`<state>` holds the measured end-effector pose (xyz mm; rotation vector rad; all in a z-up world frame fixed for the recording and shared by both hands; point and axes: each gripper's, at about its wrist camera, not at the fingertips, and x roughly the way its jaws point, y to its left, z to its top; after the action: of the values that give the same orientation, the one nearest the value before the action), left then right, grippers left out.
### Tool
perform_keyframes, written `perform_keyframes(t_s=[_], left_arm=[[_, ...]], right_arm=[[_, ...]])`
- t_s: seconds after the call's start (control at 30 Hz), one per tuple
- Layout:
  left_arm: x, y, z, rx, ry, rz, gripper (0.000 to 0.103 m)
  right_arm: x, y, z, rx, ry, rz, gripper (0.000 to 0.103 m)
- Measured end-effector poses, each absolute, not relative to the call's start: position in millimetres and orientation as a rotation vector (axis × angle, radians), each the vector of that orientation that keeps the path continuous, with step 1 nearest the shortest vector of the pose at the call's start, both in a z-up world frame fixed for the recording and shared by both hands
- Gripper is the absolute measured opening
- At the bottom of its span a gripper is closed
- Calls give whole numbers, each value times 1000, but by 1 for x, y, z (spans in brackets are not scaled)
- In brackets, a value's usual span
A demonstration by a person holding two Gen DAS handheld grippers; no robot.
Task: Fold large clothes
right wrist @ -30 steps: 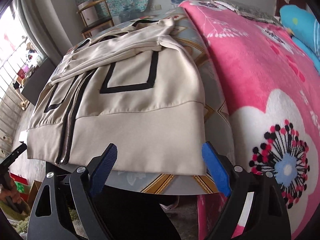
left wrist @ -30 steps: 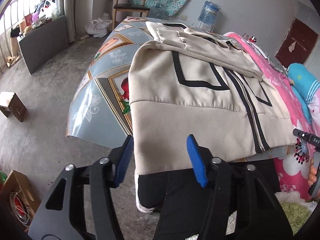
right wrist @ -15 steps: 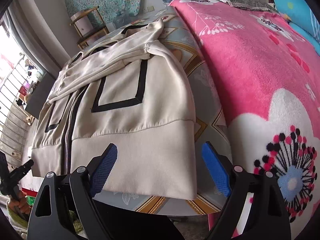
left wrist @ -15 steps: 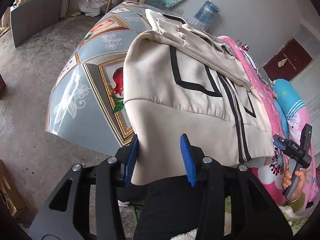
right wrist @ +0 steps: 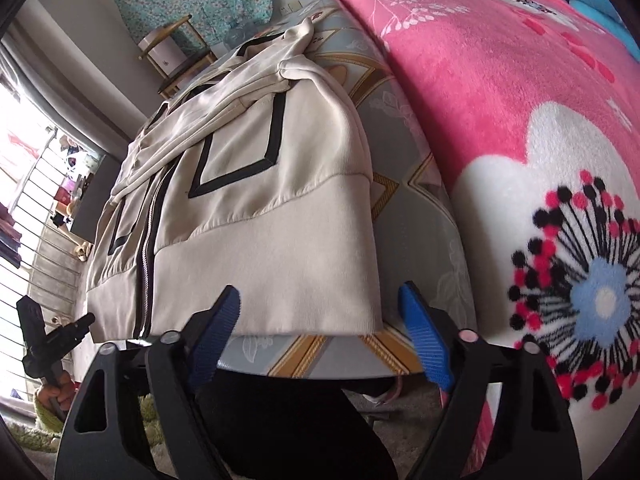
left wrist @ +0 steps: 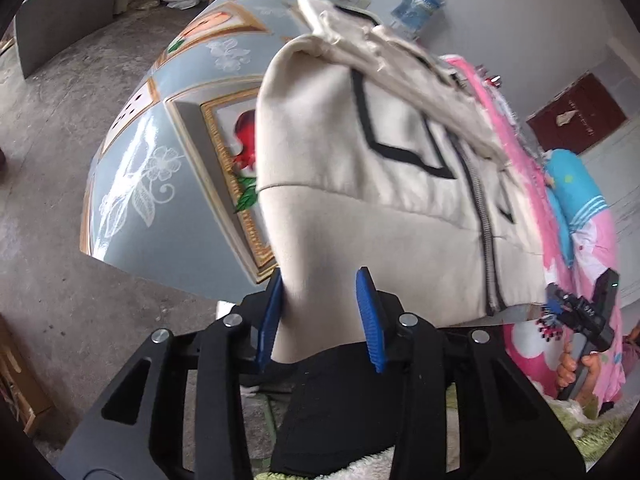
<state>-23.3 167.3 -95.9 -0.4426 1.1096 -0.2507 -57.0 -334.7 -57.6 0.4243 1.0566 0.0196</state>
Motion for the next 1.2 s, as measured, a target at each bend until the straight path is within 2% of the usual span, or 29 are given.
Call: perform_keyframes(t_s=[0.03, 0.17, 0.23, 0.27, 0.3, 0.33, 0.53, 0.73, 0.93, 1.0, 1.07, 1.1, 1.17, 1.2], left_arm=[[-22, 167, -98, -439, 1124, -230, 24], [-25, 164, -93, -414, 1122, -188, 17], [-29, 161, -87, -388, 1103, -188, 11], [-31, 159, -82, -377, 1087, -192, 7], [-32, 159, -79, -374, 1076, -197, 7], [-33, 160, -75, -374, 1064, -202, 5], [-25, 160, -32, -406, 928, -282, 4], [25, 159, 4, -419, 834, -314, 4], [108, 178, 3, -510, 848, -264, 5], [137, 181, -8, -519, 870, -229, 9], [156, 183, -20, -556, 906, -222, 15], [160, 185, -24, -575, 918, -210, 18], [156, 194, -23, -593, 883, -152, 30], [151, 198, -22, -599, 863, -152, 33]], right_arm=[[-53, -334, -57, 420, 1057, 23, 66], [-51, -332, -56, 366, 1084, 0, 45], [-55, -328, -57, 312, 1099, -32, 28], [-57, -327, -56, 294, 1101, -45, 23], [-58, -327, -56, 282, 1097, -55, 13], [-58, -327, -54, 280, 1091, -53, 8], [-52, -326, -19, 283, 996, -41, 6], [-7, -329, 16, 275, 885, -17, 6], [85, -338, 18, 343, 846, 12, 6], [121, -345, 2, 404, 882, 13, 6], [149, -357, -20, 506, 927, 25, 12], [156, -360, -27, 534, 942, 27, 19], [159, -366, -35, 566, 952, -7, 35], [154, -369, -33, 575, 932, -19, 47]])
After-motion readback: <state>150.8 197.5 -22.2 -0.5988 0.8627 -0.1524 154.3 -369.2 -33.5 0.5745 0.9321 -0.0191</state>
